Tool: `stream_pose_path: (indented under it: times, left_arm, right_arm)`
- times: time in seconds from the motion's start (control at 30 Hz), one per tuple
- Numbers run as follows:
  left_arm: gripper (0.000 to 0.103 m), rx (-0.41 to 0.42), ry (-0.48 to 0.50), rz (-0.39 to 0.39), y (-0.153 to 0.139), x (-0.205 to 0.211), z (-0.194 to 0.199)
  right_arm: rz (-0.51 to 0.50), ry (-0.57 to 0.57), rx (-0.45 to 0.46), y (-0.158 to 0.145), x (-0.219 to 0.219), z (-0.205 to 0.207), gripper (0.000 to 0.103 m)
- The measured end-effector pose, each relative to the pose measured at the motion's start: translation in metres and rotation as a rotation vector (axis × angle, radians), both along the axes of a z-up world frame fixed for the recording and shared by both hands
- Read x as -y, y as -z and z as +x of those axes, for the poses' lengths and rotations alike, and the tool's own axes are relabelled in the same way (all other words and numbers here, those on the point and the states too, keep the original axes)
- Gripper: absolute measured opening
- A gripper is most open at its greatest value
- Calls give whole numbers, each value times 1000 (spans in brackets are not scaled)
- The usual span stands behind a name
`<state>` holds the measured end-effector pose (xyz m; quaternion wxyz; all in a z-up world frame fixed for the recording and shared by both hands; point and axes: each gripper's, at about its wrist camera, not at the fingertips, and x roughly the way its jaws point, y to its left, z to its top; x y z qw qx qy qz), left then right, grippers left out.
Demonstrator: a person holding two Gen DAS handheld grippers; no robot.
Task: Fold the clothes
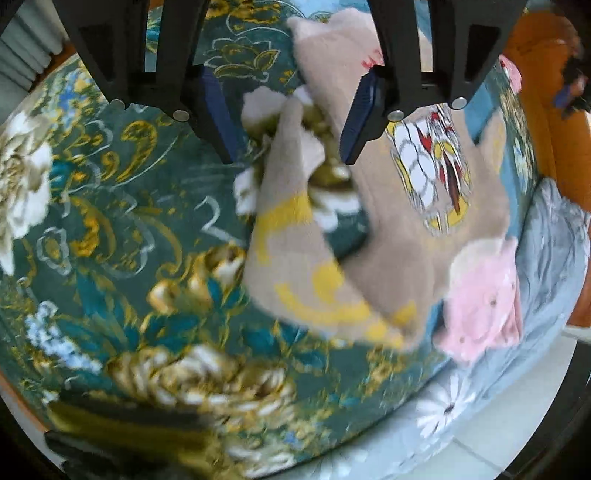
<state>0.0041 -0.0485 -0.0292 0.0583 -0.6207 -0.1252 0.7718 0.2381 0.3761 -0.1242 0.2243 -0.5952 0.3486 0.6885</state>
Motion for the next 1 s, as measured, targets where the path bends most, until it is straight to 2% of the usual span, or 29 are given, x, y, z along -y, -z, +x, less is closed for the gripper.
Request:
stream_pose_path:
  times: [0.1,0.17,0.23,0.27,0.37,0.5,0.6,0.67,0.83,1.0]
  left_arm:
    - [34,-11,10,-19,-22,0,16]
    - [34,-15,8,-39,-29,-2,22]
    - [34,-15,3,-54,-35,-3,27]
    - [34,-12,-8,-55,-37,-1,30]
    - [34,-8,-37,-57,-43,4,35]
    - [34,-9,-69,-49,-44,13,37]
    - [34,-5,-98,-29,-42,22,39]
    - [34,1,-121,-13,-39,30,41]
    - [34,19,-193,28,-30,61,50]
    - [34,50,-271,67,-17,98,57]
  right_arm:
    - [-32,13,35,23,3,4,61]
    - [-50,13,54,33,3,7,51]
    - [-65,14,64,37,-1,12,13]
    - [-72,15,70,39,-3,14,9]
    - [-81,10,71,39,-12,21,8]
    - [-28,-61,39,6,-49,31,8]
    - [-30,-175,20,-25,-78,31,8]
    - [-40,-293,15,-48,-88,26,8]
    - [-103,-531,-95,-99,-50,-5,8]
    - [-242,-579,-239,-113,12,-64,8]
